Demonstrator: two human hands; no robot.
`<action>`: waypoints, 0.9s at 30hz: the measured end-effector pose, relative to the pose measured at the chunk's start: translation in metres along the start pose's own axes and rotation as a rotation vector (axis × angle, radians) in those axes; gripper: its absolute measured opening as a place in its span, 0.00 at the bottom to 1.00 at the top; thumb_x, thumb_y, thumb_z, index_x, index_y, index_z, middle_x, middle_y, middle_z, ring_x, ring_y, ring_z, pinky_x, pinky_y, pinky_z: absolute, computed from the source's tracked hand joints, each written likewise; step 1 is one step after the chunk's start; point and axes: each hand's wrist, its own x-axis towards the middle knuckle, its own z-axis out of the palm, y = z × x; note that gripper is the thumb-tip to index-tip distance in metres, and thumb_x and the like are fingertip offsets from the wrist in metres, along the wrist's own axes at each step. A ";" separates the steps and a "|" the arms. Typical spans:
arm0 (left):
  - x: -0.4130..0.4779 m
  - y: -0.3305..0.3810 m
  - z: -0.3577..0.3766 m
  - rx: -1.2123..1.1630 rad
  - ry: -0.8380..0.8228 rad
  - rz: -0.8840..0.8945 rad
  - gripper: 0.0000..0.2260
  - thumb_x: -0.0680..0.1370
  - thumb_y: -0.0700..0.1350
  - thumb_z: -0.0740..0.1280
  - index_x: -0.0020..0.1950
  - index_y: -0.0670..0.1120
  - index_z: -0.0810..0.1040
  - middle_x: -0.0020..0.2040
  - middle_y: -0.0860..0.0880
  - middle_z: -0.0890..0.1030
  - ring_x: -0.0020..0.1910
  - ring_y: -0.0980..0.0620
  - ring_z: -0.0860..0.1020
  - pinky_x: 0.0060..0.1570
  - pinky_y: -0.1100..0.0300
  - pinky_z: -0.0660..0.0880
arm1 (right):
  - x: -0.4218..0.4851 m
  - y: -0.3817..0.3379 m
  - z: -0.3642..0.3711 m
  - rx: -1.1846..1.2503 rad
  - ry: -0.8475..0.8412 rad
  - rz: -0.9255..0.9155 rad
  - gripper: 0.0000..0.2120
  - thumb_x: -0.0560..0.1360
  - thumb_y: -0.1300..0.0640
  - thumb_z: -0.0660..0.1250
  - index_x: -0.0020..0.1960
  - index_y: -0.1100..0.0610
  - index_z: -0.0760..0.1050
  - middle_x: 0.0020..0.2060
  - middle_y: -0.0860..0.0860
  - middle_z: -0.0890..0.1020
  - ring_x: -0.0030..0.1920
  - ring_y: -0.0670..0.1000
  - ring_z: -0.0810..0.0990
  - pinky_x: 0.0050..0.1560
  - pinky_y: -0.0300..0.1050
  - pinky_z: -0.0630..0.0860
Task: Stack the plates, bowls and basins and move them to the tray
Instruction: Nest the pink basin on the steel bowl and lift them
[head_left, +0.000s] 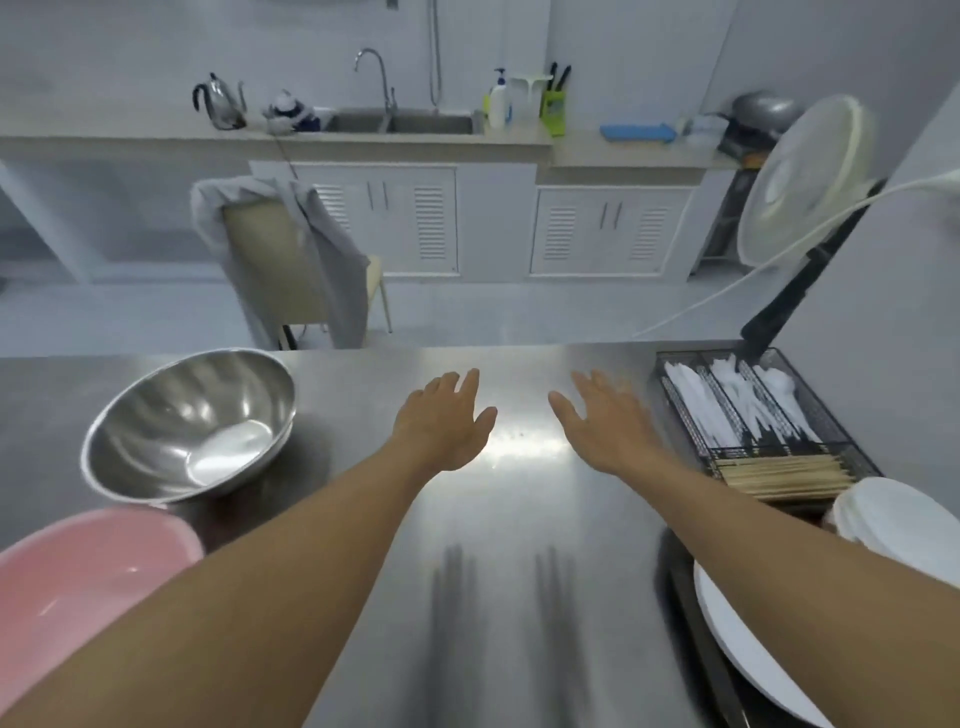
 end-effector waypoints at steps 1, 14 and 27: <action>-0.006 -0.017 -0.003 -0.003 0.009 -0.023 0.30 0.83 0.59 0.50 0.81 0.47 0.50 0.80 0.43 0.59 0.77 0.42 0.60 0.72 0.48 0.61 | 0.001 -0.018 0.005 0.002 -0.004 -0.023 0.34 0.80 0.33 0.46 0.80 0.49 0.55 0.81 0.50 0.56 0.79 0.61 0.49 0.76 0.62 0.50; -0.107 -0.219 -0.006 -0.096 0.105 -0.375 0.28 0.81 0.57 0.55 0.78 0.47 0.58 0.75 0.42 0.67 0.73 0.40 0.66 0.69 0.46 0.65 | -0.010 -0.234 0.098 0.124 -0.199 -0.344 0.33 0.79 0.34 0.50 0.79 0.50 0.60 0.76 0.51 0.68 0.78 0.61 0.56 0.73 0.58 0.58; -0.227 -0.337 0.052 -0.189 0.040 -0.763 0.30 0.81 0.59 0.54 0.80 0.46 0.55 0.78 0.42 0.62 0.75 0.39 0.62 0.73 0.44 0.61 | -0.064 -0.355 0.195 0.159 -0.529 -0.513 0.29 0.74 0.34 0.61 0.69 0.49 0.68 0.57 0.53 0.80 0.57 0.57 0.78 0.58 0.55 0.77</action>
